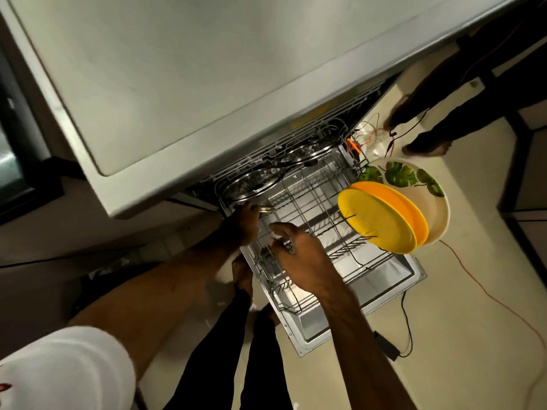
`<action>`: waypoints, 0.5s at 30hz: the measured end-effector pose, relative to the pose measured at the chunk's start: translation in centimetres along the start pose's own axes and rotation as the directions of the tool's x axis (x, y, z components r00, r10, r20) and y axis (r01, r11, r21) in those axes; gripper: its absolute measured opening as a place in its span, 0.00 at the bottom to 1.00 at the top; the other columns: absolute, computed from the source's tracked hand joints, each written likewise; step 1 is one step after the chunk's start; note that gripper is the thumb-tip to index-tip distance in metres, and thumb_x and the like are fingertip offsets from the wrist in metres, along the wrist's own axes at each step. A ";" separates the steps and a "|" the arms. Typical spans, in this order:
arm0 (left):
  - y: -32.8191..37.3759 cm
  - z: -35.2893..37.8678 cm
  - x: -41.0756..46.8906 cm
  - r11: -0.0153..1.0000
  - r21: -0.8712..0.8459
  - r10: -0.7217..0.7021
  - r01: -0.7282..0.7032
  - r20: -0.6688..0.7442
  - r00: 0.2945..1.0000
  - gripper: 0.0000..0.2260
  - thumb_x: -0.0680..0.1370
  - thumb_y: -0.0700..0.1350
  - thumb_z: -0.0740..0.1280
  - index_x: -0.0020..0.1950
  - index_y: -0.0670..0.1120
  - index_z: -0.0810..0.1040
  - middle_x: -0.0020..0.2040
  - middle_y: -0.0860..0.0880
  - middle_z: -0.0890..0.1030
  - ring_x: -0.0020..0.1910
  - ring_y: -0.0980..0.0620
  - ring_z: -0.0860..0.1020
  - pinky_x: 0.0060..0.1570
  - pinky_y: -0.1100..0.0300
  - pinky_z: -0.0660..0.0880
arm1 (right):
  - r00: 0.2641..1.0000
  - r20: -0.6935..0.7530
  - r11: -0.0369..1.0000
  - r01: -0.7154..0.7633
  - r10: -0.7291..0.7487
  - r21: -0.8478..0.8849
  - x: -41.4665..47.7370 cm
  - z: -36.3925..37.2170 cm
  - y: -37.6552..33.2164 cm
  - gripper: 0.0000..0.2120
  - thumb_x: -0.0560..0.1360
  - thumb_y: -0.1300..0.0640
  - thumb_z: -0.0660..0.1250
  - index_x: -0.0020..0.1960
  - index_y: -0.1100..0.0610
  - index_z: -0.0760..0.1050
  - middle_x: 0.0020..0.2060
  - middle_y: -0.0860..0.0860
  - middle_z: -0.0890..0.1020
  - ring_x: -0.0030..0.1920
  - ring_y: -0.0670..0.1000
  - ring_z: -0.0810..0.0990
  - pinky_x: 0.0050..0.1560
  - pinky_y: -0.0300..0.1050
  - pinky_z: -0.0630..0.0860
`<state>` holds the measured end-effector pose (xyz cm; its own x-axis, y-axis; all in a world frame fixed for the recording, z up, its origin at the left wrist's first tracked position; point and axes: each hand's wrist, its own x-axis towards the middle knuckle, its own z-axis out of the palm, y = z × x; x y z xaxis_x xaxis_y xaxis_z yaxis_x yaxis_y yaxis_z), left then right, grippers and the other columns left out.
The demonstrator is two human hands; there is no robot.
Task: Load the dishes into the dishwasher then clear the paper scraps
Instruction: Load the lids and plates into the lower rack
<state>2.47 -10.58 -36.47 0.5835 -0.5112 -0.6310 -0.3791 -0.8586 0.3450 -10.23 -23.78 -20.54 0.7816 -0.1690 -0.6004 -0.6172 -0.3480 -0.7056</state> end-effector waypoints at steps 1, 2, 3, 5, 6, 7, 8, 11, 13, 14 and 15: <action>0.8 -0.7 -1.2 0.999 -0.026 0.021 -0.022 -0.020 1.000 0.27 0.79 0.43 0.69 0.76 0.43 0.66 0.76 0.41 0.64 0.73 0.39 0.67 0.68 0.46 0.72 | 1.000 -0.006 1.000 0.005 -0.005 -0.012 -0.5 -0.5 -0.6 0.17 0.84 0.52 0.66 0.72 0.47 0.75 0.67 0.43 0.80 0.59 0.42 0.78 0.63 0.41 0.74; 1.7 -1.7 -2.9 0.998 -0.050 0.049 -0.050 -0.025 0.999 0.27 0.78 0.45 0.69 0.76 0.44 0.67 0.76 0.42 0.65 0.73 0.40 0.68 0.67 0.45 0.72 | 1.000 -0.020 1.000 0.010 -0.011 -0.021 -1.3 -1.0 -1.2 0.17 0.84 0.50 0.66 0.72 0.47 0.75 0.67 0.43 0.80 0.58 0.43 0.79 0.64 0.43 0.75; 2.2 -2.4 -4.4 0.994 -0.046 0.094 -0.096 -0.044 0.995 0.26 0.78 0.47 0.69 0.75 0.45 0.67 0.76 0.43 0.65 0.73 0.41 0.68 0.67 0.45 0.73 | 0.999 -0.034 1.000 0.018 -0.019 -0.026 -2.0 -1.5 -1.8 0.18 0.84 0.49 0.65 0.73 0.47 0.75 0.67 0.44 0.80 0.60 0.43 0.79 0.66 0.44 0.75; 3.4 -4.4 -7.8 0.989 -0.064 0.127 -0.131 -0.069 0.990 0.25 0.79 0.52 0.66 0.75 0.48 0.67 0.76 0.45 0.64 0.72 0.42 0.69 0.68 0.44 0.72 | 0.998 -0.050 0.998 0.047 -0.049 -0.041 -3.7 -2.7 -2.9 0.19 0.84 0.48 0.65 0.74 0.49 0.74 0.68 0.45 0.80 0.63 0.44 0.77 0.66 0.43 0.73; 3.8 -4.9 -9.1 0.985 -0.076 0.151 -0.157 -0.078 0.985 0.25 0.79 0.54 0.64 0.75 0.50 0.66 0.77 0.47 0.63 0.71 0.43 0.71 0.67 0.44 0.73 | 0.996 -0.057 0.997 0.063 -0.066 -0.050 -4.4 -3.1 -3.4 0.19 0.84 0.48 0.65 0.73 0.49 0.74 0.68 0.46 0.80 0.62 0.43 0.77 0.64 0.41 0.73; 4.3 -5.9 -10.8 0.981 -0.056 0.179 -0.185 -0.101 0.979 0.25 0.80 0.55 0.63 0.75 0.51 0.64 0.78 0.48 0.62 0.70 0.44 0.72 0.65 0.45 0.74 | 0.994 -0.064 0.995 0.080 -0.083 -0.058 -5.3 -3.7 -4.0 0.18 0.84 0.48 0.65 0.73 0.48 0.74 0.67 0.46 0.81 0.60 0.42 0.77 0.62 0.40 0.73; 4.8 -6.8 -12.2 0.979 -0.037 0.195 -0.201 -0.119 0.974 0.25 0.80 0.54 0.62 0.76 0.51 0.63 0.78 0.48 0.61 0.70 0.45 0.72 0.65 0.45 0.75 | 0.992 -0.072 0.994 0.096 -0.100 -0.061 -6.2 -4.1 -4.6 0.18 0.84 0.48 0.65 0.73 0.48 0.74 0.66 0.45 0.81 0.59 0.41 0.77 0.60 0.39 0.72; 6.9 -10.0 -17.2 0.973 -0.024 0.221 -0.231 -0.209 0.953 0.27 0.80 0.53 0.64 0.78 0.48 0.63 0.78 0.47 0.63 0.73 0.45 0.69 0.70 0.47 0.71 | 0.985 -0.088 0.988 0.146 -0.151 -0.058 -8.9 -5.1 -6.5 0.19 0.84 0.49 0.65 0.74 0.46 0.73 0.68 0.43 0.79 0.64 0.40 0.75 0.63 0.37 0.71; 7.7 -12.2 -20.8 0.970 -0.008 0.231 -0.243 -0.273 0.934 0.29 0.80 0.53 0.66 0.79 0.47 0.63 0.78 0.47 0.64 0.75 0.47 0.66 0.73 0.49 0.68 | 0.977 -0.090 0.980 0.189 -0.194 -0.068 -10.5 -5.5 -8.2 0.19 0.84 0.49 0.66 0.74 0.45 0.73 0.69 0.42 0.78 0.67 0.39 0.74 0.67 0.39 0.71; 7.9 -13.2 -22.6 0.967 -0.011 0.241 -0.255 -0.293 0.925 0.29 0.79 0.54 0.66 0.78 0.47 0.64 0.78 0.47 0.63 0.76 0.48 0.65 0.73 0.49 0.68 | 0.972 -0.092 0.975 0.208 -0.215 -0.075 -11.3 -5.6 -9.1 0.19 0.84 0.49 0.66 0.74 0.45 0.73 0.69 0.42 0.78 0.68 0.40 0.74 0.69 0.41 0.72; 8.0 -14.2 -24.3 0.967 -0.022 0.236 -0.254 -0.303 0.923 0.30 0.79 0.55 0.65 0.78 0.47 0.64 0.78 0.47 0.63 0.76 0.48 0.65 0.73 0.48 0.68 | 0.966 -0.095 0.969 0.233 -0.240 -0.080 -11.9 -5.6 -10.1 0.20 0.83 0.49 0.66 0.74 0.46 0.73 0.69 0.41 0.78 0.68 0.40 0.74 0.70 0.42 0.72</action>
<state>-4.50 -5.54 -8.48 0.6673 -0.6858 -0.2906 -0.4991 -0.7013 0.5090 -12.79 -23.42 -4.20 0.9120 -0.1669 -0.3747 -0.4086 -0.4505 -0.7938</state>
